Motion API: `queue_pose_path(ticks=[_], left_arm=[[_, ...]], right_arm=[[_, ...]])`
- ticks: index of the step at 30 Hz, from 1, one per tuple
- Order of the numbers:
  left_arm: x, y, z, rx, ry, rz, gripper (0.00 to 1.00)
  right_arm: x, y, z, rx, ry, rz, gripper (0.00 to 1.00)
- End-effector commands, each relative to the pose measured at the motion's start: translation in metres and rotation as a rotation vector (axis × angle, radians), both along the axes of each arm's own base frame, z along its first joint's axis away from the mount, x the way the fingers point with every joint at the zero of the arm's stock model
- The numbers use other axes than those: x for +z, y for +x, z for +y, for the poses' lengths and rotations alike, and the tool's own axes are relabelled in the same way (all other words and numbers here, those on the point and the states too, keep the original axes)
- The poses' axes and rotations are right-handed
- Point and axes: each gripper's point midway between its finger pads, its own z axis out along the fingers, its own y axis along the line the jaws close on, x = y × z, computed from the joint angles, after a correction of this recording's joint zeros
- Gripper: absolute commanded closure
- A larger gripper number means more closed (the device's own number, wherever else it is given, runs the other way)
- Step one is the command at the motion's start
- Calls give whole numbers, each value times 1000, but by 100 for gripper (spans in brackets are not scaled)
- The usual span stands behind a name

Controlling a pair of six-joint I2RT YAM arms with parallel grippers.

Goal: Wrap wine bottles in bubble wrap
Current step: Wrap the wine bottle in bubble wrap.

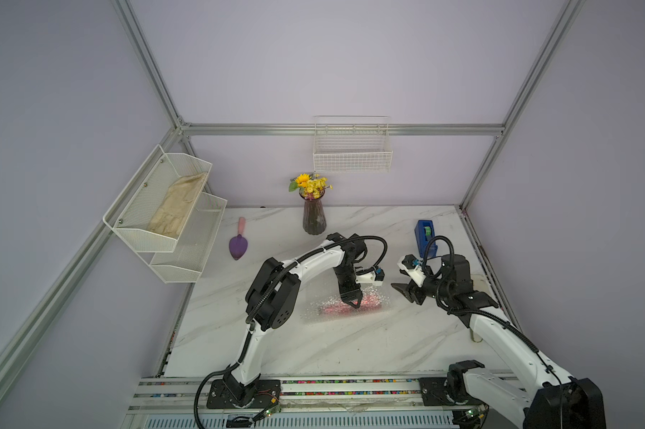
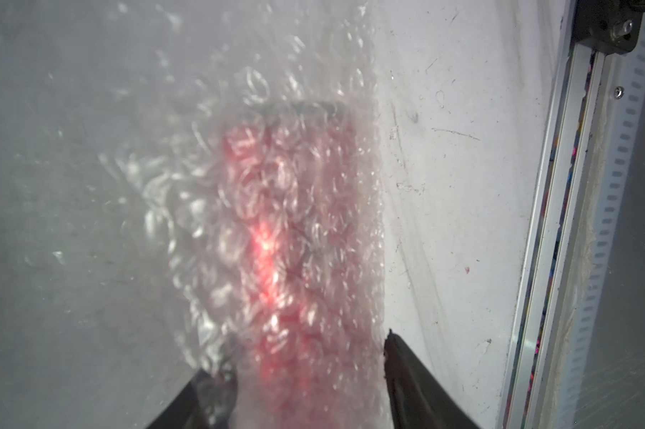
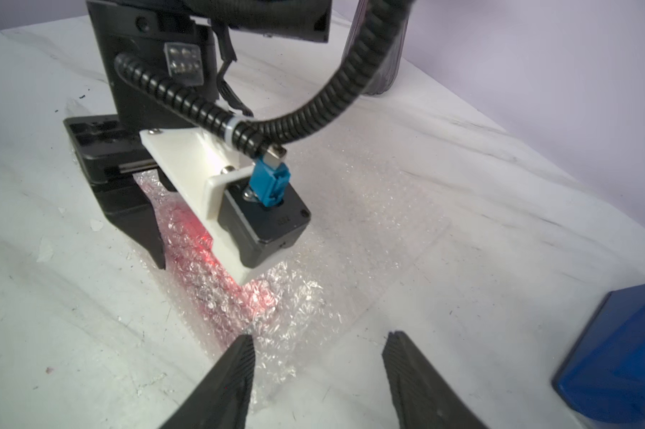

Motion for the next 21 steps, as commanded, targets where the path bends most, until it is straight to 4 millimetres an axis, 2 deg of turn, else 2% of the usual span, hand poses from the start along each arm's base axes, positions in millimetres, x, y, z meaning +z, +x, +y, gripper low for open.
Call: queue_pose_path(ticks=[1,4,8,13,15,21], left_arm=[[8,7,-2,-3,-42,-36,42],[-1,11,-4,7,-40,-15,48],[-10,16,-10,20,-43,14,61],[-9,14,-17,12,-78,48,62],[-12,13,-17,9,-77,63,62],[-23,13,-16,6,-58,107,62]], right_arm=[[12,-23,8,105,-27,-54,27],[8,-37,6,115,-130,-101,25],[3,-55,24,214,-212,-106,25],[-8,-69,61,328,-308,-201,16],[-15,-73,74,358,-334,-243,16],[-56,-65,88,393,-477,-243,13]])
